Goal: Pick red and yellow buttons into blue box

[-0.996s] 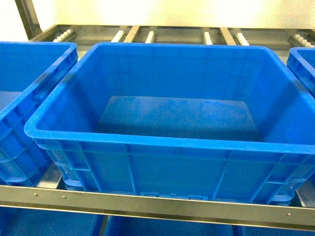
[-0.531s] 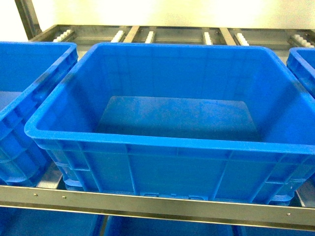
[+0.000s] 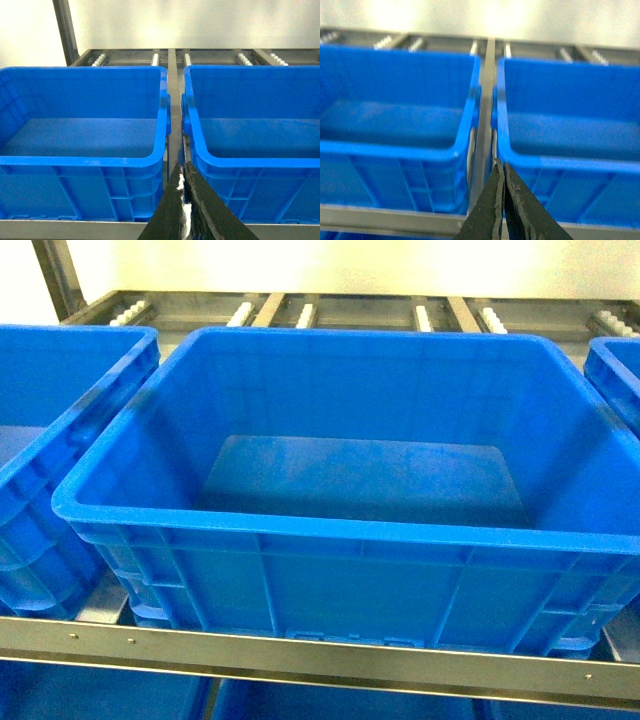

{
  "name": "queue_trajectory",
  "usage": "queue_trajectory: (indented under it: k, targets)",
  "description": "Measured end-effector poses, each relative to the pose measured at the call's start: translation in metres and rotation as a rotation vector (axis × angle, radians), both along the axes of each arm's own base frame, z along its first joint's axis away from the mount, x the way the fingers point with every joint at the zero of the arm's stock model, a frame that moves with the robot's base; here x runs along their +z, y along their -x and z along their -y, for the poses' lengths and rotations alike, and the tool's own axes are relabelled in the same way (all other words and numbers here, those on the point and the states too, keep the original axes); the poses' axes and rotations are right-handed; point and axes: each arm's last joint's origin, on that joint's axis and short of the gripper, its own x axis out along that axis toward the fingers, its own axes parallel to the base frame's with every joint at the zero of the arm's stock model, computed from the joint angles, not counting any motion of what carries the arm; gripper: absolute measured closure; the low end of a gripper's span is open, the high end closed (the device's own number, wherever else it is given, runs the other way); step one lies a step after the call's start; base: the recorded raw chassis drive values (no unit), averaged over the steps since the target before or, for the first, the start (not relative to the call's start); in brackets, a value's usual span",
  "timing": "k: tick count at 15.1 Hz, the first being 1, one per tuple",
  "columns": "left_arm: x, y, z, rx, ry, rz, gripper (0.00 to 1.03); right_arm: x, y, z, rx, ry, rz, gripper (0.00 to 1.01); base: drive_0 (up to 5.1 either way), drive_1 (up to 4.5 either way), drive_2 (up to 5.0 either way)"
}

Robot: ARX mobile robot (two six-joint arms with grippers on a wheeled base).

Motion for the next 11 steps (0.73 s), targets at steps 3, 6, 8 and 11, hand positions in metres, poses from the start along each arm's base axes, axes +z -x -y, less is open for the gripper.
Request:
queue_trajectory:
  k: [3, 6, 8, 11]
  targets:
    - [0.0001, 0.0000, 0.0000, -0.001, 0.002, 0.001, 0.97, 0.0030, 0.0039, 0.0000, 0.000, 0.000, 0.043, 0.90, 0.0, 0.00, 0.0]
    - [0.0001, 0.0000, 0.0000, 0.000, 0.002, 0.002, 0.63, 0.0032, 0.0038, 0.0000, 0.000, 0.000, 0.045, 0.53, 0.0, 0.00, 0.0]
    - [-0.0001, 0.0000, 0.0000, 0.000, 0.002, -0.002, 0.37, 0.0029, 0.0038, 0.0000, 0.000, 0.000, 0.042, 0.29, 0.1, -4.14, 4.3]
    - [0.0002, 0.0000, 0.0001, -0.002, 0.000, 0.002, 0.03, 0.0030, 0.0038, 0.0000, 0.000, -0.001, 0.043, 0.02, 0.1, -4.02, 4.3]
